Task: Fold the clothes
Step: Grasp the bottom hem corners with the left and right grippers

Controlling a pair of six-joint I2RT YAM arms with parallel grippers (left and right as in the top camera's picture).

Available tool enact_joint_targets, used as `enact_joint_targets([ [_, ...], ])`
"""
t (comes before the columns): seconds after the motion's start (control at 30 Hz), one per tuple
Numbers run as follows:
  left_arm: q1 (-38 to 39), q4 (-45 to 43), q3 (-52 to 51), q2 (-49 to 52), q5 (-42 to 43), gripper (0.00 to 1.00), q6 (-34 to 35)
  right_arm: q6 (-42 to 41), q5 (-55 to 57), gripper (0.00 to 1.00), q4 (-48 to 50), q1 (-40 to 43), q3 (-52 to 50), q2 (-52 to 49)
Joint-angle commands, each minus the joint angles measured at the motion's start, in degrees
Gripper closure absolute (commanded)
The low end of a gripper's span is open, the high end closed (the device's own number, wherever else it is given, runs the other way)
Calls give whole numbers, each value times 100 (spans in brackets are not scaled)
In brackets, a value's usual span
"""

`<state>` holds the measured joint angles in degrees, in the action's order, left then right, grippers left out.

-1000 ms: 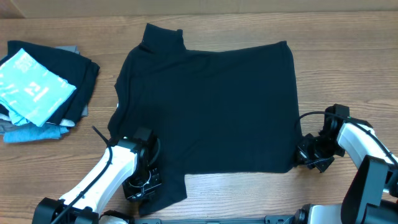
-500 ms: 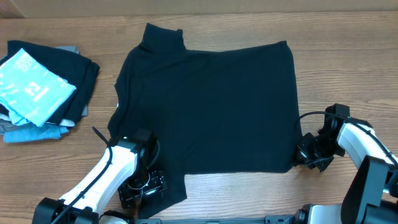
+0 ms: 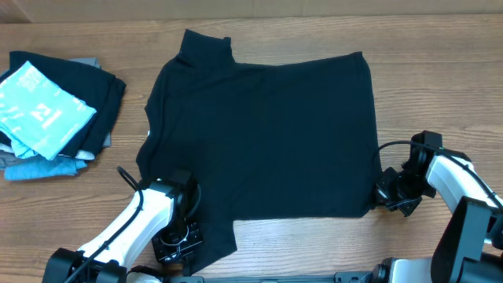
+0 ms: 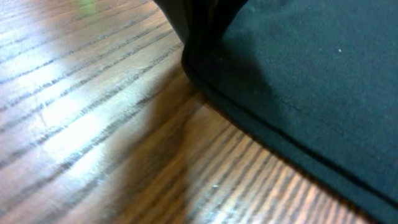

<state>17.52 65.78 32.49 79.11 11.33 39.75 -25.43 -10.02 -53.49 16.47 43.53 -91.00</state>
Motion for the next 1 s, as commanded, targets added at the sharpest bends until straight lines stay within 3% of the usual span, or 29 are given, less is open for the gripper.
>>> enact_joint_targets([
  [0.0, -35, 70, -35, -63, 184, 96, 7, 15, 92, 96, 136, 0, -103, -28],
  [0.07, -35, 114, -35, -63, 184, 95, -11, 15, 92, 96, 136, 0, -103, -28],
  [0.1, -35, 125, -35, -63, 186, 66, -70, 15, 92, 94, 138, 0, -103, -28],
  [0.13, -35, 162, -37, -63, 186, 51, -81, 15, 92, 93, 140, 0, -103, -28],
  [0.17, -35, 192, -42, -63, 186, 41, -103, 15, 92, 92, 140, 0, -103, -28],
  [0.5, -35, 33, -258, -63, 260, 27, -118, 35, 94, 87, 142, 0, -103, -28],
  [0.6, -35, -98, -321, -63, 271, 33, -118, 35, 92, 87, 164, 0, -103, -28],
  [0.8, -35, -173, -319, -63, 378, 93, -120, 35, 92, 88, 160, 0, -103, -28],
  [0.9, -35, -151, -313, -63, 380, 96, -120, 33, 92, 96, 136, 0, -103, -28],
  [0.97, -35, -125, -275, -66, 396, 96, -122, 35, 92, 96, 109, 0, -103, -28],
])
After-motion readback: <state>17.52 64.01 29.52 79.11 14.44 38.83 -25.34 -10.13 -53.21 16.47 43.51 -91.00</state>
